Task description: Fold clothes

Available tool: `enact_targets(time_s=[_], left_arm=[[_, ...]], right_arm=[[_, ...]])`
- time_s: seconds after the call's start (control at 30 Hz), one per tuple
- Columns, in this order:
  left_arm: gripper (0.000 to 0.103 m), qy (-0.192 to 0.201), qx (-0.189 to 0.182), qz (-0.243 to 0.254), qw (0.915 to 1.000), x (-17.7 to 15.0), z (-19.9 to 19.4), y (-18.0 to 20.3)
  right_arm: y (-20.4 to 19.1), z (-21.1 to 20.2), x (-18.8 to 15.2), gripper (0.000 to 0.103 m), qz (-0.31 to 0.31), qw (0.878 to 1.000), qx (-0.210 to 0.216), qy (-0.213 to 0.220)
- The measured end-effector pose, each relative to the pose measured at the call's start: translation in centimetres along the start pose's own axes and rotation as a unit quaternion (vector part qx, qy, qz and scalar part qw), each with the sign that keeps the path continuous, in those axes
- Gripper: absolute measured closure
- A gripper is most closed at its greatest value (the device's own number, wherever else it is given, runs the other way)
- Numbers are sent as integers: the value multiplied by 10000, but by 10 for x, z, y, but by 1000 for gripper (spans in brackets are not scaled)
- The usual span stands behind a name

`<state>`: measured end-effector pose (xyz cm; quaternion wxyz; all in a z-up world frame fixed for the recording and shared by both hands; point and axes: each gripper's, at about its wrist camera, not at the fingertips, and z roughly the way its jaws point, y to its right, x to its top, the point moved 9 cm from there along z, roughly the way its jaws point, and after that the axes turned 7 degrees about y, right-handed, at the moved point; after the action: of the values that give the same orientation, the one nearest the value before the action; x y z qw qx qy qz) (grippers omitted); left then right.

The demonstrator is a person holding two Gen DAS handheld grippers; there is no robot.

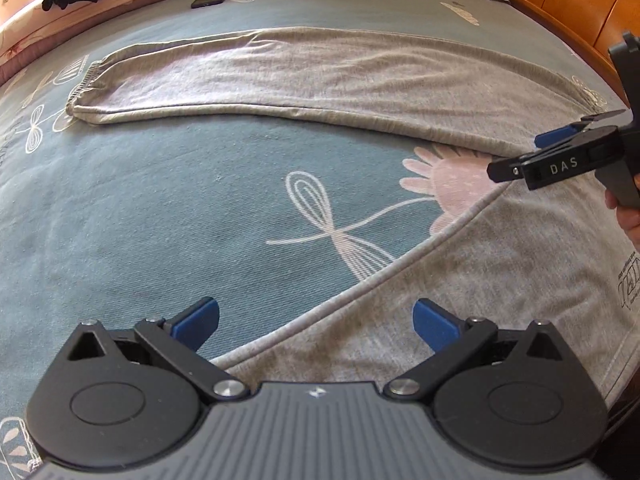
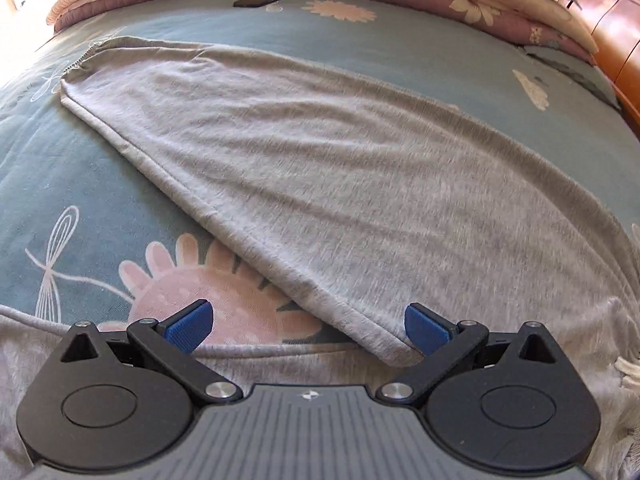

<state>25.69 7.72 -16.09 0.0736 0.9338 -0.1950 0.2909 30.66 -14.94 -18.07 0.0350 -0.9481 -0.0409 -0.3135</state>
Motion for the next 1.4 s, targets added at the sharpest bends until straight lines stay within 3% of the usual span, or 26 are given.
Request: enact_targets(time_s=[0.13, 0.2, 0.33, 0.5, 0.6, 0.8, 1.0, 1.2, 1.4], left_arm=[[1, -75, 19, 141, 9999, 20, 10, 15], [1, -85, 43, 181, 9998, 33, 13, 22], [1, -28, 65, -2, 10000, 57, 21, 35], [1, 210, -12, -76, 9997, 83, 38, 58], [1, 261, -200, -20, 9995, 95, 54, 74], [1, 157, -858, 71, 9962, 111, 76, 100], [1, 199, -1125, 316, 9929, 124, 75, 106], [1, 446, -1038, 417, 9927, 148, 86, 85], [1, 668, -698, 455, 9943, 173, 117, 47]], right_arm=[[-24, -24, -5, 0, -31, 9970, 755, 176], [-20, -37, 4, 0, -154, 9967, 648, 472], [30, -37, 20, 0, 59, 9970, 233, 740], [105, -16, 8, 0, 557, 9977, -171, 344], [122, -8, -8, 0, 698, 9971, -269, 125], [110, -20, -20, 0, 886, 9949, -338, 355], [92, -26, -14, 0, 810, 9955, -347, 353], [77, -18, 3, 0, 771, 9957, -252, 445], [46, 2, 8, 0, 896, 9958, 103, 181]])
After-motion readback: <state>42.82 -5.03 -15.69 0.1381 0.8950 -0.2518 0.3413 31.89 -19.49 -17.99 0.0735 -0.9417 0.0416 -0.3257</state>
